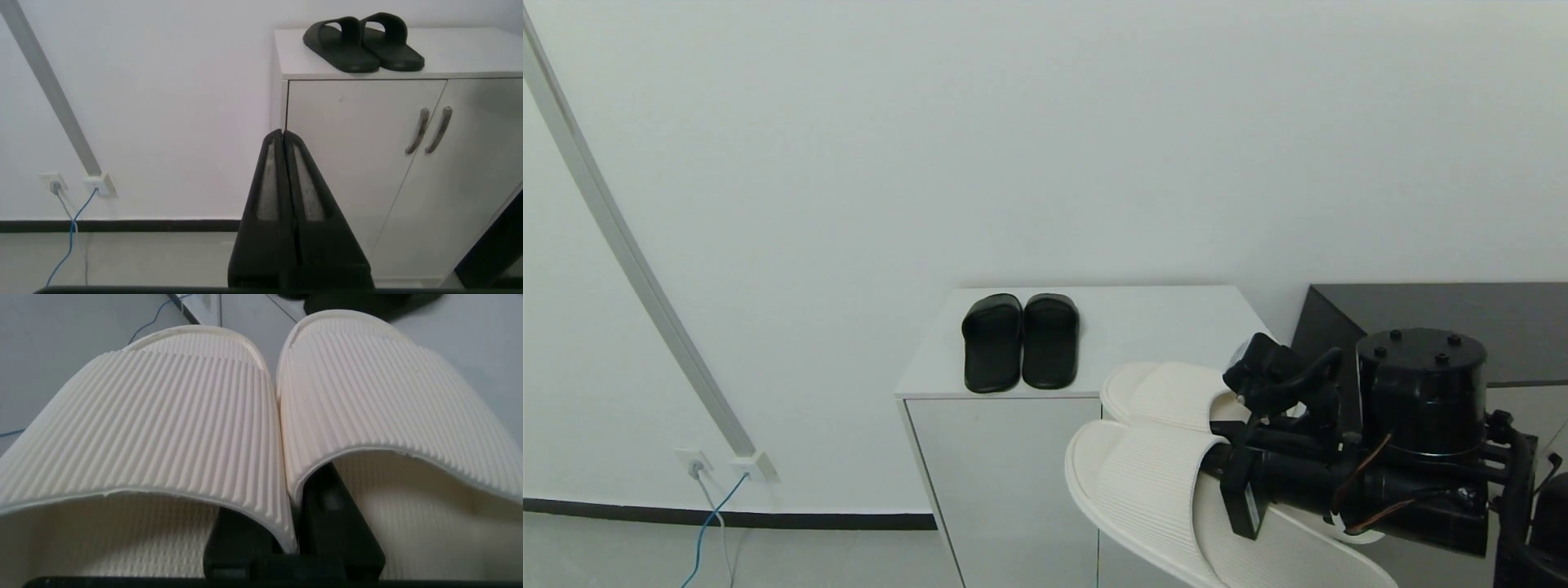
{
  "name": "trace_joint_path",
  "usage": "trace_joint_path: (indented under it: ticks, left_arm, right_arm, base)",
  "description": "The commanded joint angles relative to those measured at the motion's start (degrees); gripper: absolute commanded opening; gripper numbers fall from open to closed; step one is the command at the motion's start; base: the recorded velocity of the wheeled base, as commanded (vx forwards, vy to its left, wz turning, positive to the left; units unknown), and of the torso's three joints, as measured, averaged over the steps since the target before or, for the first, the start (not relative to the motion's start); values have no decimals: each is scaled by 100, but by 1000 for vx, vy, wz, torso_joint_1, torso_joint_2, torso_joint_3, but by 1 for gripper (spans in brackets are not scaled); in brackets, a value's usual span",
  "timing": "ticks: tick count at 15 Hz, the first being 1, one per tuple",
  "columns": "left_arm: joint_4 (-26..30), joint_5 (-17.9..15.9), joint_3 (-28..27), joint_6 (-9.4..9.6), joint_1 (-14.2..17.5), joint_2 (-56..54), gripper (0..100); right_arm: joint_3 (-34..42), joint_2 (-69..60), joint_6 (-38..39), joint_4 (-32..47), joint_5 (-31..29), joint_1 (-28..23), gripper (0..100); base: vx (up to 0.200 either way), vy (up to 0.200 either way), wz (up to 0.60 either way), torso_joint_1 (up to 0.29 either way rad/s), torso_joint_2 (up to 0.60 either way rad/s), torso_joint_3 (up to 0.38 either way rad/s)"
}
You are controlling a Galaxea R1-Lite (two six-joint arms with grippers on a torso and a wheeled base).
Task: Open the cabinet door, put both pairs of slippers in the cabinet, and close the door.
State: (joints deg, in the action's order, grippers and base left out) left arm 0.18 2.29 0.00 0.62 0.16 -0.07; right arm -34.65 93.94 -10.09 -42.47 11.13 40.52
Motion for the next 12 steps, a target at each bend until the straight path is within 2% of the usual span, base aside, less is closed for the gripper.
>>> trace_joint_path:
  ticks: [1,3,4,7,12]
  left_arm:
    - [-1,-1,-9,-1,2,7,0]
    - [-1,-1,-9,-18,2,7,0]
    - [-1,-1,-9,-36,2,7,100]
    - [-1,-18,-9,-36,2,7,100]
    - [-1,-18,-9,-45,2,7,100]
  right_arm:
    - [46,1,7,-95,-6,0,0]
    - [54,10,-1,-130,-6,0,0]
    - [54,19,-1,-130,-6,17,0]
    - [81,28,-10,-130,-6,52,0]
    - [134,28,-10,-130,-6,70,0]
  base:
    - [0,0,0,0,0,0]
    - [0,0,0,0,0,0]
    - [0,0,0,0,0,0]
    - [0,0,0,-75,171,96]
    - [0,0,0,-182,441,247]
